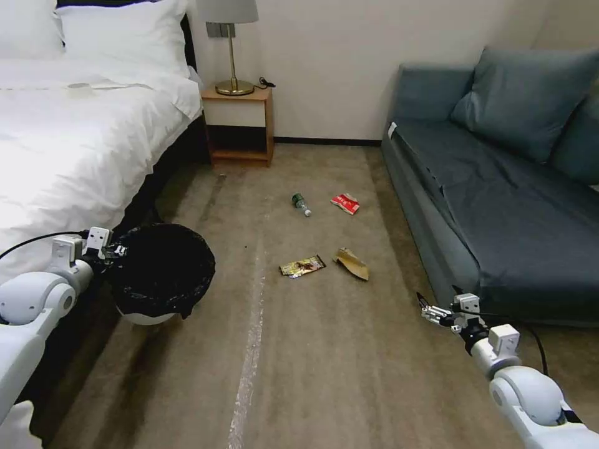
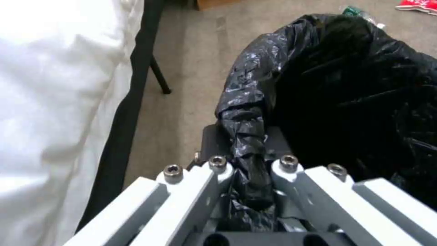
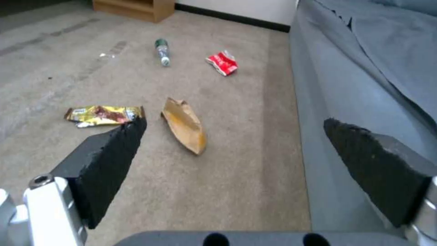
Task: Pick up the trash bin, then pick up the garbage on the floor and place it into the trash bin.
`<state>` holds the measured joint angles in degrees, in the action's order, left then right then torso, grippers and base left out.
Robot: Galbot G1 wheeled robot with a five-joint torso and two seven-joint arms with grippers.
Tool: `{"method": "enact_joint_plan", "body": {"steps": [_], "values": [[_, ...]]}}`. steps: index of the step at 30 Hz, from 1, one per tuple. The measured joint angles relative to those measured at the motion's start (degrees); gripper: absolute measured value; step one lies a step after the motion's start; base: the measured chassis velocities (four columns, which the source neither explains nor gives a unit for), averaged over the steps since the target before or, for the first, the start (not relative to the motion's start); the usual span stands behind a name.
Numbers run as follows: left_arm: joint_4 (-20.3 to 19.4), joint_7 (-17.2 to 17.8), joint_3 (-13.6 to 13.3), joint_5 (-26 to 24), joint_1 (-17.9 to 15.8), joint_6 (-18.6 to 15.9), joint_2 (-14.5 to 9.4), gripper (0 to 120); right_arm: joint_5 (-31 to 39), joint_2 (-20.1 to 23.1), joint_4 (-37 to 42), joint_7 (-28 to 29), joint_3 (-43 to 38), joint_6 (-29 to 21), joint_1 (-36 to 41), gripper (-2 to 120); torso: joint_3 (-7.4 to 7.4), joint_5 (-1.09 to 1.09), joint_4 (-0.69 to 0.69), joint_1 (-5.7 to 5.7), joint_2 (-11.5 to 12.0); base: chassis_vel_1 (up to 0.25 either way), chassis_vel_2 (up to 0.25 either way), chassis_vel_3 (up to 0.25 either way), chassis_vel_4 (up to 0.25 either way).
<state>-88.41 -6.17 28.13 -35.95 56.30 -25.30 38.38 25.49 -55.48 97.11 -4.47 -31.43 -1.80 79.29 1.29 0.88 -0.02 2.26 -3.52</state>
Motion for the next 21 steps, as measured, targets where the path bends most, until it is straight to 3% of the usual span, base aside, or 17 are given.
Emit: {"method": "enact_joint_plan", "body": {"steps": [21], "values": [[1.96, -1.22, -0.81, 0.72, -1.25, 1.28, 0.31, 4, 0.19, -0.31, -3.41, -0.06, 3.35, 0.25, -3.69, 100, 0.0, 0.0, 0.01, 0.0, 0.0, -0.096, 0.095, 0.1, -0.089]]}}
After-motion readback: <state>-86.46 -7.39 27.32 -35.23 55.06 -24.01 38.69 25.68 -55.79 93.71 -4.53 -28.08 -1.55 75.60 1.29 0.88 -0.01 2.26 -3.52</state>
